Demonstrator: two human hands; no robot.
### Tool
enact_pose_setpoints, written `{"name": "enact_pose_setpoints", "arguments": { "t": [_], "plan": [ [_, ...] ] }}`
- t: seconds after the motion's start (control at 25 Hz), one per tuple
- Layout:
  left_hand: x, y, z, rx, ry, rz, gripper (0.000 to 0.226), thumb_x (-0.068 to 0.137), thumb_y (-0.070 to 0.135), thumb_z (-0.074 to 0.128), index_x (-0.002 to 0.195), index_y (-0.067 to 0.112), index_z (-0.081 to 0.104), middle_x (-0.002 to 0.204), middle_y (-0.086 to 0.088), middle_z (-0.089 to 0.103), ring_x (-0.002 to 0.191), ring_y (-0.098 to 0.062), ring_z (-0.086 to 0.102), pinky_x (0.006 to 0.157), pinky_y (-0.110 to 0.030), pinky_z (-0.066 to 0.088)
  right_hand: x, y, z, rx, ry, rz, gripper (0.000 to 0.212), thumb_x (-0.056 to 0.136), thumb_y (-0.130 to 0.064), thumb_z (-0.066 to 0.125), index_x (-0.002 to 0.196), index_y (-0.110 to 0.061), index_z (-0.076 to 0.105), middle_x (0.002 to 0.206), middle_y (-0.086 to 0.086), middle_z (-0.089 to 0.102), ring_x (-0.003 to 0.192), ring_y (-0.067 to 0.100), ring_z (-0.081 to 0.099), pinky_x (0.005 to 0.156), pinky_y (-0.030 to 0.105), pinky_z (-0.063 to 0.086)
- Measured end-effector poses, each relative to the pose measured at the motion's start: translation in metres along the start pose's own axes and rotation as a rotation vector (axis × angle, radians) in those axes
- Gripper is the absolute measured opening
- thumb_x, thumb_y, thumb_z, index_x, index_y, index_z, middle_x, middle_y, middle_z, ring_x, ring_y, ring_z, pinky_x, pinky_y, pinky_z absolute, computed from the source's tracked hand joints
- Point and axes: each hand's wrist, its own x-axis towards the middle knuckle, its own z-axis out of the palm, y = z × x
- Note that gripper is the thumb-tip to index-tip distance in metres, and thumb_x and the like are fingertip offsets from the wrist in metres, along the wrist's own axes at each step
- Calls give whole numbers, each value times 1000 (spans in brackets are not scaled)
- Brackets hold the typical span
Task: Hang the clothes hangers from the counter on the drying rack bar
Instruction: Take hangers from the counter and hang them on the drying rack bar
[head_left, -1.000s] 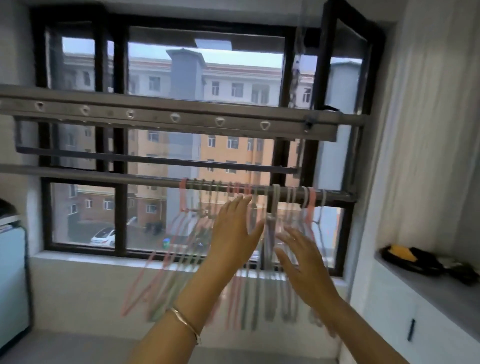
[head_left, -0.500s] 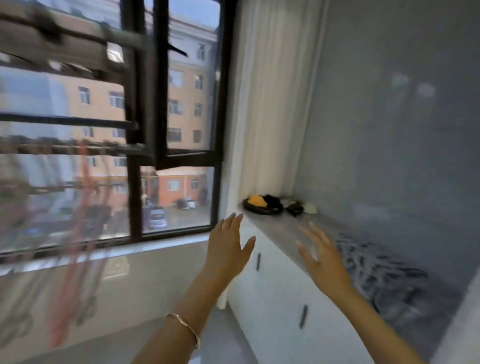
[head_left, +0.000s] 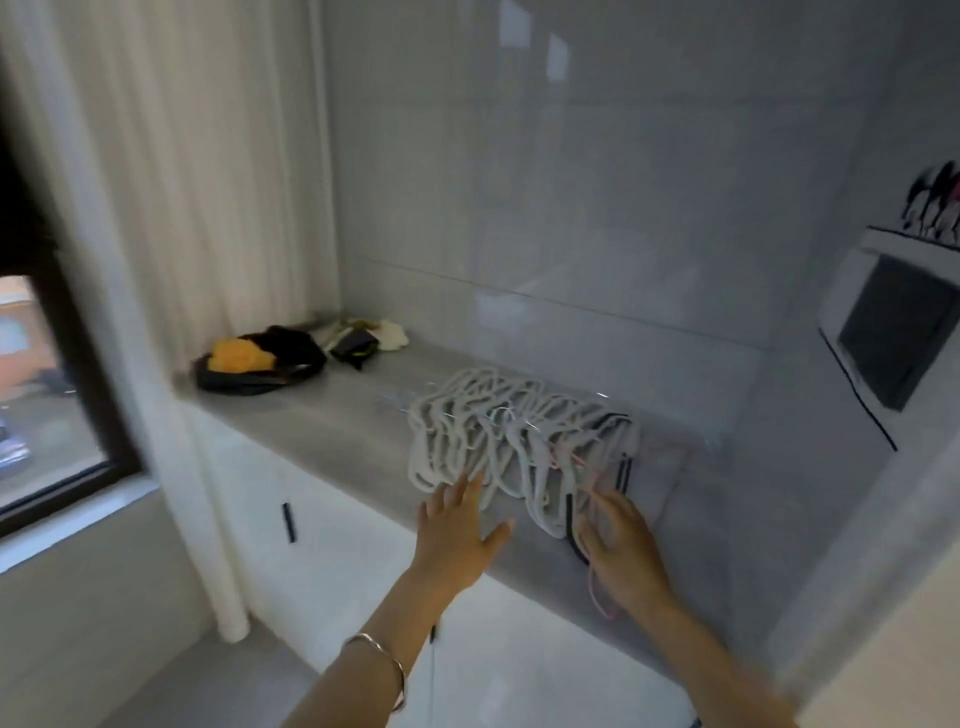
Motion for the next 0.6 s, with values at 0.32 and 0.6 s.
{"name": "enact_pose_setpoints", "arguments": {
  "t": [0.32,0.6],
  "plan": [
    [96,3,107,104,-279,144,75,89,65,31,149,32,1,159,2,-7,146,-27,-10,118,-48,-3,-4,71,44,-170,-32,383,31,83,-26,64,109,-9,62,112,8,61,105,26,57,87,27,43],
    [111,0,135,97,-362,153,69,91,65,22,149,36,0,158,-1,-16,145,-26,-15,115,-48,-10,2,80,57,-193,-50,387,20,74,-21,74,91,-12,70,125,3,53,113,20,52,95,21,37]
  ]
}}
